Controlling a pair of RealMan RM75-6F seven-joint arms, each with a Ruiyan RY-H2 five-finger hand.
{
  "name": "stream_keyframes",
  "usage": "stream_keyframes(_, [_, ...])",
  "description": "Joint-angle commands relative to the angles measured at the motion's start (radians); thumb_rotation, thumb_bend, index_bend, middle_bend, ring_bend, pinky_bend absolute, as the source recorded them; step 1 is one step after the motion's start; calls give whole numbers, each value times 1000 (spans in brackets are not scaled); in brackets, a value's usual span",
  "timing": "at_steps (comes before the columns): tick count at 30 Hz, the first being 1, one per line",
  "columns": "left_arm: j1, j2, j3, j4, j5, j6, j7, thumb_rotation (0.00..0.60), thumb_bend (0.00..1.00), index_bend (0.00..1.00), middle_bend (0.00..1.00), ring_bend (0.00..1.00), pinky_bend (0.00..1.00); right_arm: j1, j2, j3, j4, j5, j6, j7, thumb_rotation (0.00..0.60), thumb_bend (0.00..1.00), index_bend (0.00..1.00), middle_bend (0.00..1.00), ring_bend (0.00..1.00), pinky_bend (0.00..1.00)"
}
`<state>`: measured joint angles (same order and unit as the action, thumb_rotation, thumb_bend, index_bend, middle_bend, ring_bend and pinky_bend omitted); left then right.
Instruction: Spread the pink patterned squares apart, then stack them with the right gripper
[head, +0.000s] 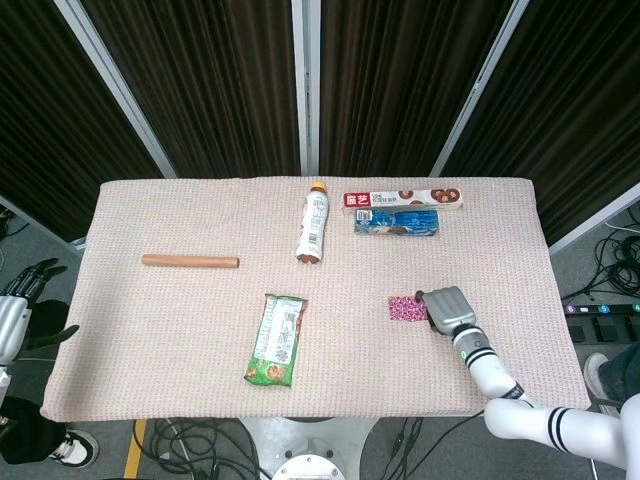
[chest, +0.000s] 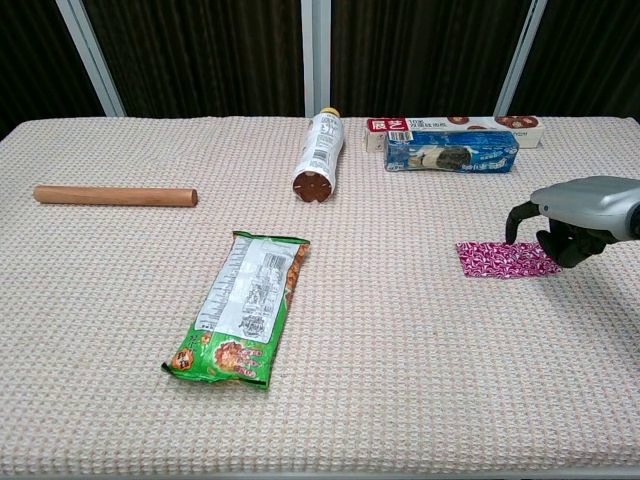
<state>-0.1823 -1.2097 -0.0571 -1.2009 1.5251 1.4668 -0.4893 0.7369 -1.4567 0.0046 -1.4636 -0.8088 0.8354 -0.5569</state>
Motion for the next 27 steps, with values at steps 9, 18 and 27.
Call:
stream_keyframes(9, [-1,4,-6,0,-7,-3,-1,600,64,230,225,165,264,19,-64,3,30,4,-19,-1,600,738,292,1000,1000,971])
stream_keyframes(18, [-3,-1,-6,10,-8,-9,-7,600,64,230,225,165,264,28,-68,-2,44,30,-27,-11,600,737,292,1000,1000,972])
stream_keyframes(27, [-3,-1,-6,16,-8,-10,-10,600,64,230,226,165,264,39,-55,-6,42,61,-26,-29,600,736,291,1000,1000,971])
